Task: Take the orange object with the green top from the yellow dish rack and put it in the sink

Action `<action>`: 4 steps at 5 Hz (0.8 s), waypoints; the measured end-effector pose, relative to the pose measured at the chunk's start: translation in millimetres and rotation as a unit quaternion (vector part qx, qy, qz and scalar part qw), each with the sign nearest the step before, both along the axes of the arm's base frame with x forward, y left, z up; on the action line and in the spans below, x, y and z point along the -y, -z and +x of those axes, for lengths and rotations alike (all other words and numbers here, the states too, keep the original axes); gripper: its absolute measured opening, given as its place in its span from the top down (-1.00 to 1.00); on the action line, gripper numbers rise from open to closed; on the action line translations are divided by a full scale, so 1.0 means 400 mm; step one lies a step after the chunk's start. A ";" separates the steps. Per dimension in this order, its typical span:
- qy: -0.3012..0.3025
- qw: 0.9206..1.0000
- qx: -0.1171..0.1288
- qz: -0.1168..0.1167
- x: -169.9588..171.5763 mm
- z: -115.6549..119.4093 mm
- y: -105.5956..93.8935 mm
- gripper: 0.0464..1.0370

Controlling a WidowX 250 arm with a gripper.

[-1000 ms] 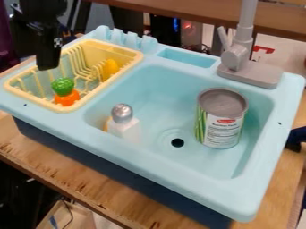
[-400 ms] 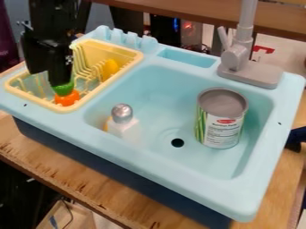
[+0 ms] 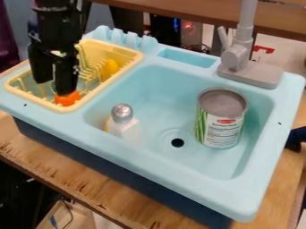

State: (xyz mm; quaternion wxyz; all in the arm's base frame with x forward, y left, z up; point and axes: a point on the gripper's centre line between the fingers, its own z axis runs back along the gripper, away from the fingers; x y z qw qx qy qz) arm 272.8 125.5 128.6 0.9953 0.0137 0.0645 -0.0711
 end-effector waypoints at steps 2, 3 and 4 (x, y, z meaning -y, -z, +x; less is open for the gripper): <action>-0.006 1.000 -0.006 0.003 0.014 0.024 0.029 -0.34; -0.023 1.000 0.008 -0.019 0.028 0.038 0.014 -0.19; -0.041 0.998 0.035 -0.015 0.031 0.050 -0.078 -0.19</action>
